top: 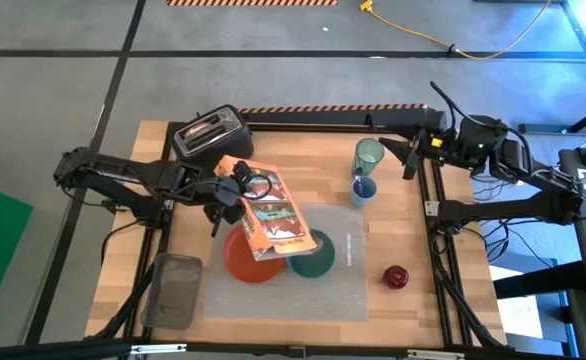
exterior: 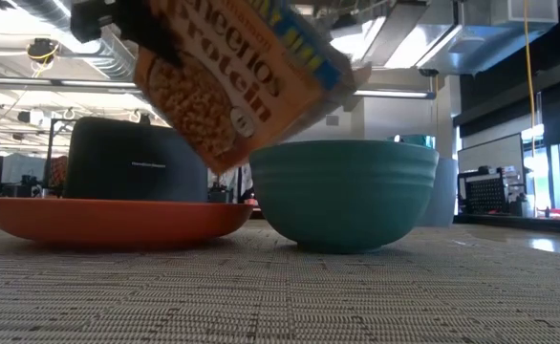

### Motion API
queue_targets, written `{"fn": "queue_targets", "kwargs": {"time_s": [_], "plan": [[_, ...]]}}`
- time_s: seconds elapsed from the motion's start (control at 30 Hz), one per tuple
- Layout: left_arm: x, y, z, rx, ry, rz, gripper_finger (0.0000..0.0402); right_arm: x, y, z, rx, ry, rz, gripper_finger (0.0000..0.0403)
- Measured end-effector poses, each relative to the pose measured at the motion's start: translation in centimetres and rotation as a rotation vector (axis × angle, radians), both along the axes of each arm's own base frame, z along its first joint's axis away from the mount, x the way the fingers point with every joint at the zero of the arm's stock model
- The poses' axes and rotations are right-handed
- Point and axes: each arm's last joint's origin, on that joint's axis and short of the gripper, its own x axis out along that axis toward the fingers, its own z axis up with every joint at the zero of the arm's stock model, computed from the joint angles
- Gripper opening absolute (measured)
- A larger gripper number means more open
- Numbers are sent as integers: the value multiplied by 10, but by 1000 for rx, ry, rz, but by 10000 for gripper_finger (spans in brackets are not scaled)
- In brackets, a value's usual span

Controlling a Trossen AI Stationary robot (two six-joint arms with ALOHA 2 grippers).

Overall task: Arrange a breakfast setting
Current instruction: Pour the cereal into the blue bowl

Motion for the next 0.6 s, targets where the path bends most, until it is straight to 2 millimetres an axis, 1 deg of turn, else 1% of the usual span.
{"fn": "queue_targets", "kwargs": {"time_s": [0.1,0.2,0.37,0.6], "plan": [[0,0,0,10,2,-7,94,0,0,-2,8,19,-1,204],[1,2,0,56,29,-55,94,1,0,-3,8,23,0,204],[8,10,-3,179,90,-113,94,5,-1,-4,9,33,0,204],[21,20,-7,257,111,-163,94,7,-1,-5,40,31,3,204]]}}
